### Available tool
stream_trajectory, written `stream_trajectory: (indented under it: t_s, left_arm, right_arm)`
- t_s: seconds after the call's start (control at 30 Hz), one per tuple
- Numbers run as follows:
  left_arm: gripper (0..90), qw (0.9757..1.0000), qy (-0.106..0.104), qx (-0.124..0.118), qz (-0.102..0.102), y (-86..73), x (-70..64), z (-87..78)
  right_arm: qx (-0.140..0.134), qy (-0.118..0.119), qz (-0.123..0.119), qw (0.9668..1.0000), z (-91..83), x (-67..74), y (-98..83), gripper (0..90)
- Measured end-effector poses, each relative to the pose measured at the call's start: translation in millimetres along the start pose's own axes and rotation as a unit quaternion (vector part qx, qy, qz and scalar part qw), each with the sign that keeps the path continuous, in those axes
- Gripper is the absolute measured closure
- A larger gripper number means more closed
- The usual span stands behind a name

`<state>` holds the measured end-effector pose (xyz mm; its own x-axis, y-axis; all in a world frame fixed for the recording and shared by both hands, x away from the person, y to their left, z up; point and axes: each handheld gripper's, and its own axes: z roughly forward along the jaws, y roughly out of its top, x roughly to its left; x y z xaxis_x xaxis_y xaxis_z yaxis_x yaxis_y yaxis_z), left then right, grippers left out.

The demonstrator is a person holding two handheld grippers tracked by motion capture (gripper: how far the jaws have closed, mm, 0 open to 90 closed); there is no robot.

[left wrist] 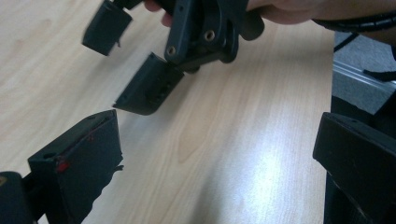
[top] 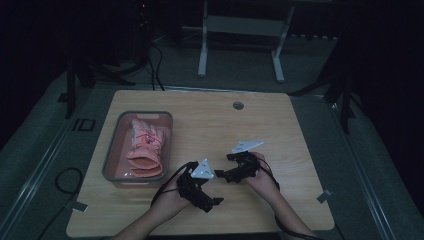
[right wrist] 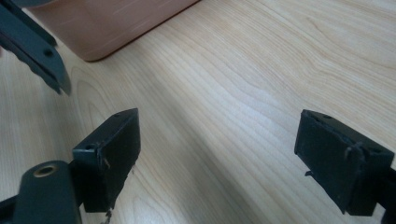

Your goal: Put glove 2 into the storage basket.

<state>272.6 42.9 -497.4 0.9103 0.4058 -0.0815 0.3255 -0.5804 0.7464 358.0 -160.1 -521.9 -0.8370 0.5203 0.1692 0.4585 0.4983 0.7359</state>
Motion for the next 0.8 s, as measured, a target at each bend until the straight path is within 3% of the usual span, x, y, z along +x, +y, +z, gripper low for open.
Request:
stream_trajectory:
  t_s: [0.27, 0.4, 0.6, 0.8]
  left_arm:
    - [1.4, 0.9998, -0.015, 0.009, 0.009, -12.7, -7.3, 20.1]
    - [1.3, 0.9997, -0.019, 0.007, 0.014, -16.9, -10.6, 26.6]
    - [1.3, 0.9997, -0.020, 0.004, 0.014, -23.3, -11.6, 33.9]
    - [1.3, 0.9997, -0.019, 0.002, 0.014, -28.1, -11.5, 39.0]
  right_arm:
    - [-0.001, 0.006, 0.006, 1.0000, -1.2, -1.5, -16.5, 14.0]
    - [-0.015, 0.006, 0.009, 0.9998, -3.7, -1.9, -25.1, 14.1]
    - [-0.016, -0.011, -0.009, 0.9998, -9.5, -3.6, -34.6, 13.8]
    - [0.001, -0.020, -0.023, 0.9995, -9.3, -3.1, -45.0, 13.6]
